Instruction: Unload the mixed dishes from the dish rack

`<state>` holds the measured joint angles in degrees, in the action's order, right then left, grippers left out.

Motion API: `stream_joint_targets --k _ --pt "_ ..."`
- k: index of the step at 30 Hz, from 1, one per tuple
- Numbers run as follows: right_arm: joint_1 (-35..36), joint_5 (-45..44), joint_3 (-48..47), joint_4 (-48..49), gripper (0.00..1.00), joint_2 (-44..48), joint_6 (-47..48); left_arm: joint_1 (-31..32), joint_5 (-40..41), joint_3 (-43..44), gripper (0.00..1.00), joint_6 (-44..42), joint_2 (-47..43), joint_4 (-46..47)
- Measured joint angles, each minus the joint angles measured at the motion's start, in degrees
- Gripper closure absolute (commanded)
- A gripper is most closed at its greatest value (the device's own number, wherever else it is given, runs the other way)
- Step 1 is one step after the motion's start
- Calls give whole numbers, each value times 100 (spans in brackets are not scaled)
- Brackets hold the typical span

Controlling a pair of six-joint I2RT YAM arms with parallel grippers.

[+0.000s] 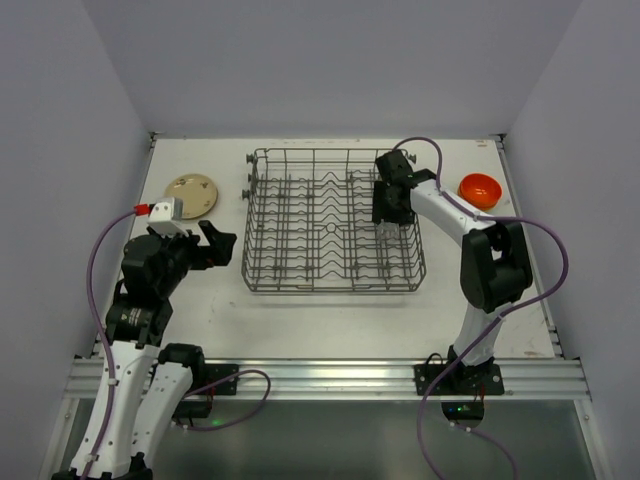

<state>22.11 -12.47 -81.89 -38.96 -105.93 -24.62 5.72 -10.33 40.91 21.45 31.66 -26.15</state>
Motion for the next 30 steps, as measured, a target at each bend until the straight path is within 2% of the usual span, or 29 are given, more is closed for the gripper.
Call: stream_joint_targets --k 12,30 --pt "0 -2 4 -4 55 2 2 0 15 0 0 0 63 0" --pt "0 46 79 -20 62 374 2 0 35 0 0 0 63 0"
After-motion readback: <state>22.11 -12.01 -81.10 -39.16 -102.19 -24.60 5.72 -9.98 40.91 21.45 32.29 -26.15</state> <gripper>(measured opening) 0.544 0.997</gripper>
